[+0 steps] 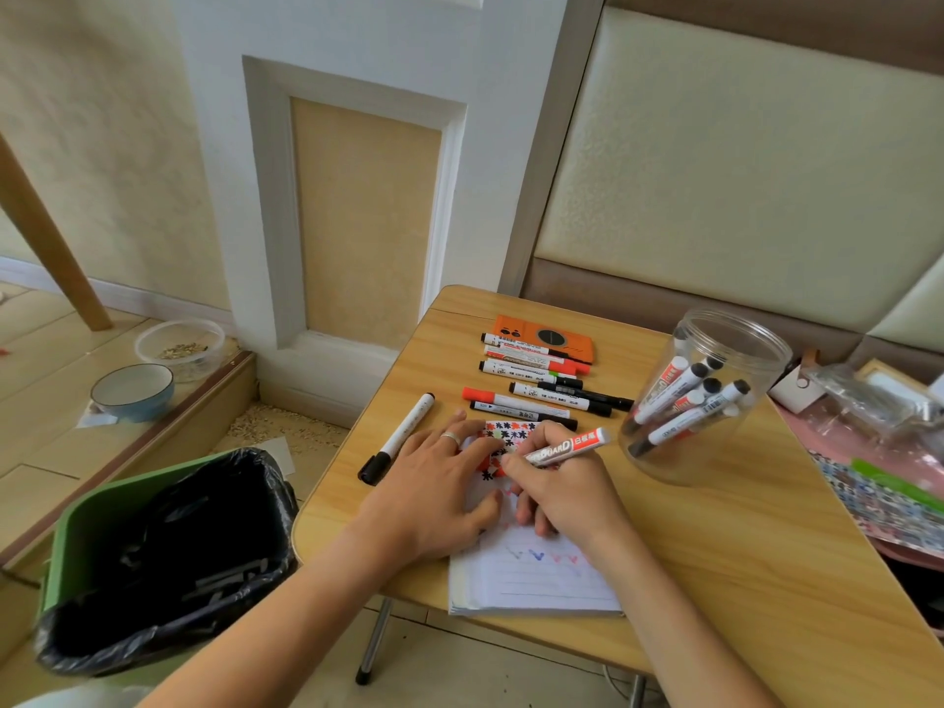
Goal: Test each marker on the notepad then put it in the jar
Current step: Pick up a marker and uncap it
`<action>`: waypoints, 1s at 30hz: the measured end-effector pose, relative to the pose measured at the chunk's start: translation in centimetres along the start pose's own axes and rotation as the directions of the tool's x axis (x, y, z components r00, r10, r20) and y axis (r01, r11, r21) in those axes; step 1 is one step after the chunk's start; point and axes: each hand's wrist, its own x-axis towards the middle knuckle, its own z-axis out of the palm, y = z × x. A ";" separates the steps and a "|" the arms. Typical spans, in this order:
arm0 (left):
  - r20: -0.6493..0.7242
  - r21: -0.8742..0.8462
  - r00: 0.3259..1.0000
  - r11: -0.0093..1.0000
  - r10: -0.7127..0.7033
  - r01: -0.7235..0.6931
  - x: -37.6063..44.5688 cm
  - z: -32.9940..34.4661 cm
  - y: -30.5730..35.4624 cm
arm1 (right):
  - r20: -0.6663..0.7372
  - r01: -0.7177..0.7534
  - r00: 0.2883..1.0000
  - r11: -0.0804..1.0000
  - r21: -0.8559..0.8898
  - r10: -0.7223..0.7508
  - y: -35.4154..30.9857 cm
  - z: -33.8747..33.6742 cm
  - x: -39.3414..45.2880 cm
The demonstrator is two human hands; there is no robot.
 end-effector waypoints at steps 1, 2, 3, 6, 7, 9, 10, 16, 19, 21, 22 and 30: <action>0.003 0.000 1.000 1.000 -0.001 0.001 0.0 -0.1 0.0 | -0.005 -0.006 1.000 1.000 -0.001 0.006 0.0 0.0 0.0; 0.007 -0.001 1.000 1.000 -0.003 0.003 0.0 -0.1 0.0 | -0.015 -0.013 1.000 1.000 0.008 0.013 0.0 0.1 0.1; 0.012 -0.001 1.000 1.000 -0.005 0.005 0.0 -0.1 0.0 | -0.027 -0.022 0.999 1.000 0.021 0.022 0.0 0.1 0.1; 0.011 0.001 1.000 1.000 -0.005 0.005 0.0 -0.1 0.0 | -0.056 -0.043 0.997 0.998 0.051 0.046 0.1 0.1 0.3; 0.006 0.003 1.000 1.000 -0.003 0.003 0.0 0.0 0.0 | -0.060 -0.049 0.997 0.997 0.053 0.052 0.1 0.1 0.3; 0.002 0.003 1.000 1.000 -0.002 0.002 0.0 0.1 -0.1 | -0.063 -0.050 0.997 0.997 0.061 0.054 0.0 0.1 0.2; 0.002 0.003 1.000 1.000 -0.002 0.002 0.0 0.0 -0.1 | -0.063 -0.046 0.997 0.997 0.066 0.051 -0.1 0.1 0.1; 0.002 -0.004 1.000 1.000 0.001 -0.001 0.0 -0.1 0.0 | -0.037 -0.034 0.999 0.999 0.022 0.035 -0.3 0.1 0.0; 0.003 -0.004 1.000 1.000 -0.001 0.001 0.0 0.0 0.0 | -0.036 -0.037 0.999 0.999 0.016 0.037 -0.3 0.1 0.0; 0.007 0.000 1.000 1.000 -0.002 0.002 0.0 -0.1 0.0 | -0.033 -0.035 0.999 0.999 0.003 0.035 -0.3 0.1 -0.1; 0.011 0.000 1.000 1.000 -0.003 0.003 0.0 -0.1 0.0 | -0.030 -0.035 0.999 0.999 -0.001 0.035 -0.2 0.1 -0.1; 0.020 -0.002 1.000 1.000 -0.002 0.002 0.0 -0.2 0.0 | -0.037 -0.014 0.999 0.999 0.038 0.015 -0.3 0.1 -0.1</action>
